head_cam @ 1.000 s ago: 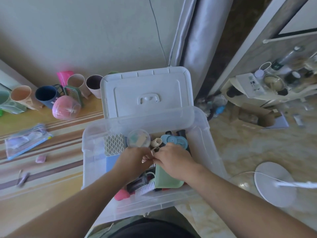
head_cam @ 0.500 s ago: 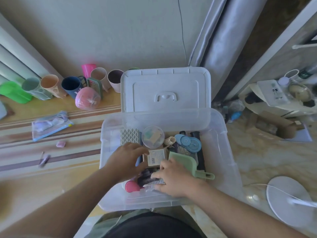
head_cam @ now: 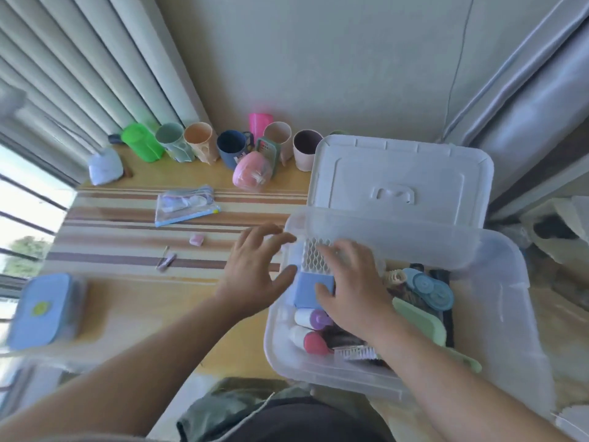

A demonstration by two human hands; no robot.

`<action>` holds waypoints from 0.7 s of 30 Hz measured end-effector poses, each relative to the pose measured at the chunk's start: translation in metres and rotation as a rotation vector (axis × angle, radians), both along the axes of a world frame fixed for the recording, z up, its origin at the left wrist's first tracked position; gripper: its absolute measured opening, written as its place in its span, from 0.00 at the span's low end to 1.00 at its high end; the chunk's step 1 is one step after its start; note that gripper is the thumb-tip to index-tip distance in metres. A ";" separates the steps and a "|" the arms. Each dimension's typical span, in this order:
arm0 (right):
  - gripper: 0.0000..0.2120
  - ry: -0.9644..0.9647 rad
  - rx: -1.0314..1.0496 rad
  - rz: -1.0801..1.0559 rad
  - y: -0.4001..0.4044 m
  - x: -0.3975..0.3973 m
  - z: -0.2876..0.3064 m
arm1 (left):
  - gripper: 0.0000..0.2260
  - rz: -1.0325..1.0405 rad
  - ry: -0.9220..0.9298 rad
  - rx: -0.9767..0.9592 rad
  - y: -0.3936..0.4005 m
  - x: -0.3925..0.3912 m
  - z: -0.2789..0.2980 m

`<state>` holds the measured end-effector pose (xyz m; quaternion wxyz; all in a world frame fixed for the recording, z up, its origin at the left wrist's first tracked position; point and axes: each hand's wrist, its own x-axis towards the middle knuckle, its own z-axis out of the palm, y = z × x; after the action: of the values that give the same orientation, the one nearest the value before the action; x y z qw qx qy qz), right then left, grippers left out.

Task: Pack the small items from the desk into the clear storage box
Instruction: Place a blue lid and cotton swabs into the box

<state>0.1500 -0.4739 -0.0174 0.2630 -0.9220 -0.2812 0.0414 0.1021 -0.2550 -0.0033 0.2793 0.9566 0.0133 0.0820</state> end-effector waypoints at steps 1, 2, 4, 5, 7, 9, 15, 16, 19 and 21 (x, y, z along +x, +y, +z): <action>0.26 -0.024 0.045 0.014 0.025 0.000 0.004 | 0.19 0.062 -0.017 -0.001 0.023 -0.002 -0.004; 0.25 -0.036 0.077 0.036 0.051 -0.002 0.008 | 0.18 0.130 -0.005 0.005 0.048 -0.006 -0.010; 0.24 -0.014 0.095 0.105 0.105 -0.010 0.011 | 0.17 0.273 0.086 0.025 0.103 -0.017 -0.031; 0.25 0.010 0.080 0.144 0.131 -0.015 0.010 | 0.16 0.333 0.153 0.039 0.132 -0.026 -0.043; 0.26 0.059 0.008 0.204 0.179 -0.023 -0.001 | 0.17 0.396 0.302 0.078 0.185 -0.046 -0.067; 0.25 0.134 -0.092 0.223 0.222 -0.027 -0.016 | 0.18 0.414 0.453 0.080 0.229 -0.066 -0.087; 0.23 0.332 -0.387 0.142 0.319 0.005 -0.080 | 0.21 0.439 0.656 0.079 0.315 -0.075 -0.132; 0.21 0.344 -0.410 0.125 0.331 0.012 -0.090 | 0.20 0.443 0.677 0.083 0.322 -0.069 -0.138; 0.18 0.396 -0.415 0.086 0.361 0.028 -0.117 | 0.27 0.437 0.722 0.070 0.329 -0.048 -0.156; 0.14 0.410 -0.405 0.056 0.377 0.034 -0.133 | 0.25 0.420 0.713 0.057 0.330 -0.037 -0.169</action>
<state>0.1836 -0.0967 -0.1507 0.1238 -0.9201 -0.2334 0.2893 0.0655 0.0749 -0.1723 0.2078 0.9089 0.3018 -0.1991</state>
